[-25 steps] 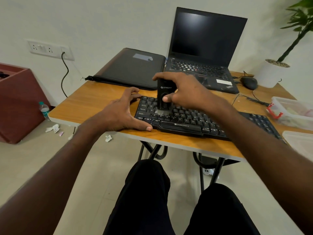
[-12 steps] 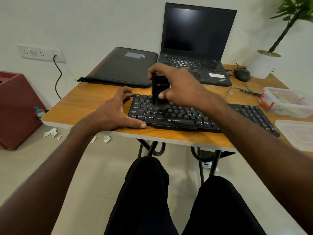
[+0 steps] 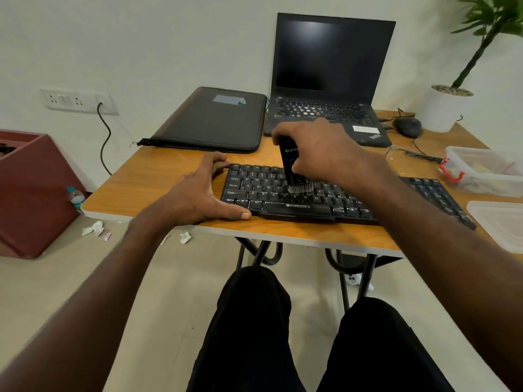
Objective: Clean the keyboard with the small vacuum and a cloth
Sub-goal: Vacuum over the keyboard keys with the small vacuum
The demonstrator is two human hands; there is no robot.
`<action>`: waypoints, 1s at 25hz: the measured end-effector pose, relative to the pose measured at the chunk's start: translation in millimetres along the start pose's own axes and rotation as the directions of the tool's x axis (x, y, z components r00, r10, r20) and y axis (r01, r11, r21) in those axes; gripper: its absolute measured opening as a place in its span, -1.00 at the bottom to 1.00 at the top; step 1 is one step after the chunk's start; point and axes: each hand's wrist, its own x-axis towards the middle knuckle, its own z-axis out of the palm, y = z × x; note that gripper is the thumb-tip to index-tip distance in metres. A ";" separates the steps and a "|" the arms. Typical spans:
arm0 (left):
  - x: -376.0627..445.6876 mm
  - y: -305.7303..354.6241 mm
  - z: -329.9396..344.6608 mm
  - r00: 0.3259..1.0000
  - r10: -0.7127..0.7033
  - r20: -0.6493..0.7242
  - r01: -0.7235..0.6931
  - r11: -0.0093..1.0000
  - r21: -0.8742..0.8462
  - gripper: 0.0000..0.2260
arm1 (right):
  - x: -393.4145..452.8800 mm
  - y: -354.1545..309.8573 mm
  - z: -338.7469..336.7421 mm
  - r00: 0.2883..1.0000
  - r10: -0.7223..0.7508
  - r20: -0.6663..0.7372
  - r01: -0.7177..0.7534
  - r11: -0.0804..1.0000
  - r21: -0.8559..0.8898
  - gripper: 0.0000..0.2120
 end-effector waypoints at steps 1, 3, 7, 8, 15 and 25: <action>-0.5 -0.4 0.6 1.000 0.000 -0.003 0.000 1.000 0.003 0.29 | 0.7 -4.8 1.0 0.999 -0.009 -0.039 0.010 1.000 0.024 -0.40; -1.3 0.0 0.1 1.000 -0.002 -0.005 0.002 1.000 0.003 0.29 | -1.1 -19.2 10.8 0.990 -0.093 -0.102 0.111 0.976 0.189 -0.37; -0.6 0.9 -0.7 1.000 0.001 -0.004 -0.001 1.000 0.020 0.30 | -7.8 -8.4 6.9 0.987 -0.160 0.027 0.148 0.957 0.250 -0.39; -0.3 0.5 -0.9 1.000 0.001 -0.004 -0.001 1.000 0.026 0.30 | -6.8 1.2 -2.8 0.988 -0.124 0.086 0.111 0.983 0.144 -0.40; 0.6 -3.1 -1.8 1.000 -0.009 -0.010 0.009 1.000 0.013 0.26 | -14.3 -2.3 11.5 0.988 -0.139 -0.065 0.152 0.940 0.307 -0.36; 2.5 -4.6 -2.3 1.000 -0.010 -0.004 0.009 1.000 -0.009 0.25 | -28.0 29.1 5.3 0.995 -0.079 -0.060 0.091 0.964 0.250 -0.32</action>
